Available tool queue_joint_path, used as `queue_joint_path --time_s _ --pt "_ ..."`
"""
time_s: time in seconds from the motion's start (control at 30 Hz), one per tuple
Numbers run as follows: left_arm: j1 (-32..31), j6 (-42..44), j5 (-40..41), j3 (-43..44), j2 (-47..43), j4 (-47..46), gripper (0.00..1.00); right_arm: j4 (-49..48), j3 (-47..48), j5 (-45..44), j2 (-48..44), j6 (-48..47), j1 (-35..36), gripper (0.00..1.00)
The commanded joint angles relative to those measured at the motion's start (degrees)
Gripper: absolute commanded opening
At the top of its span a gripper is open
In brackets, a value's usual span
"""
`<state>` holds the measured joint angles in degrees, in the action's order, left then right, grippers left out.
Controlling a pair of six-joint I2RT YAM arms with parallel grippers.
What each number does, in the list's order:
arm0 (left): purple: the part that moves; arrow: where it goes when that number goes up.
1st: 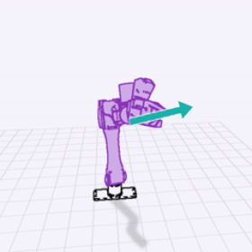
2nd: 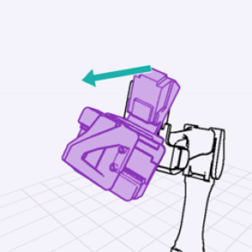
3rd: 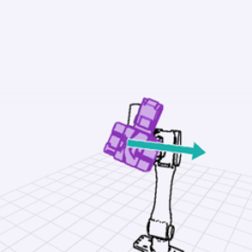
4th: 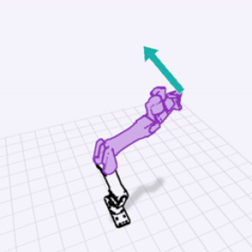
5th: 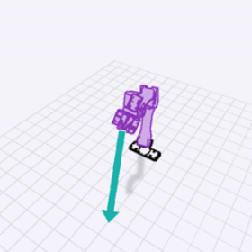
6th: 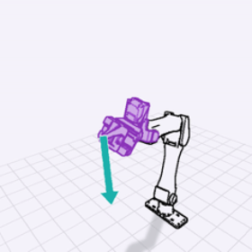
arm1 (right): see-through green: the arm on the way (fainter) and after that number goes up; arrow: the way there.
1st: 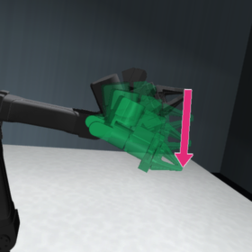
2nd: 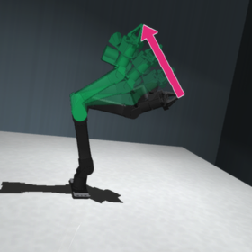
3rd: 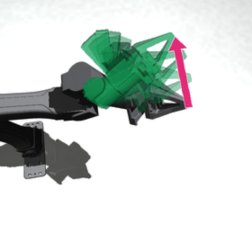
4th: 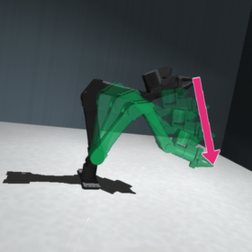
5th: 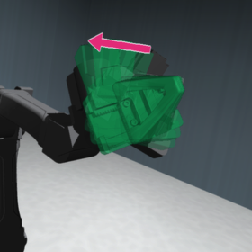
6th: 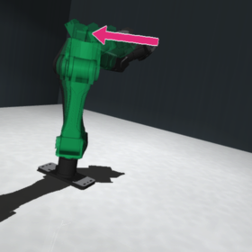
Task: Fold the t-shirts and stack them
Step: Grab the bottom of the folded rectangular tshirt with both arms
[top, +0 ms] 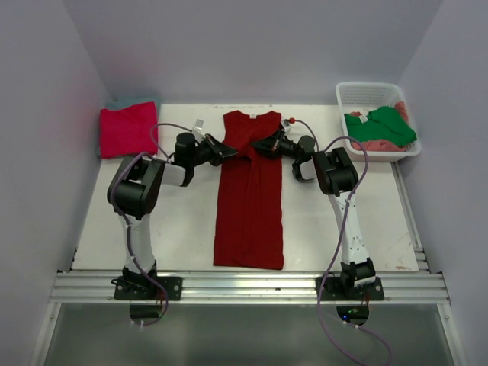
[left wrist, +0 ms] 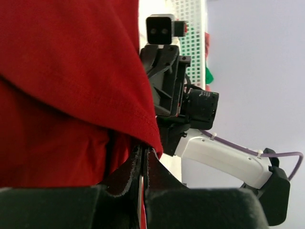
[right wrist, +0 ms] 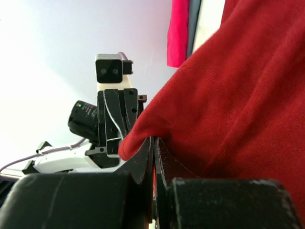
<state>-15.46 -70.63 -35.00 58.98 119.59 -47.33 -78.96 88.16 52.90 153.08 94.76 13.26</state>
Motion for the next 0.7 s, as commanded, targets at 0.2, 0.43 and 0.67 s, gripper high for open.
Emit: queue_joint_path --time_s 0.2,0.43,0.67 --pt "0.79 10.76 7.31 -7.65 -14.82 16.9 0.0 1.25 -0.88 1.5 2.85 -4.13 -1.39 0.02" --pt "0.79 11.31 6.0 -10.11 -14.39 17.36 0.0 23.18 -5.27 2.04 -9.18 -24.05 -1.39 0.4" --pt "0.79 10.34 4.42 -10.81 -11.48 15.52 0.0 70.94 -3.52 -11.4 -25.18 -60.56 -0.86 0.44"
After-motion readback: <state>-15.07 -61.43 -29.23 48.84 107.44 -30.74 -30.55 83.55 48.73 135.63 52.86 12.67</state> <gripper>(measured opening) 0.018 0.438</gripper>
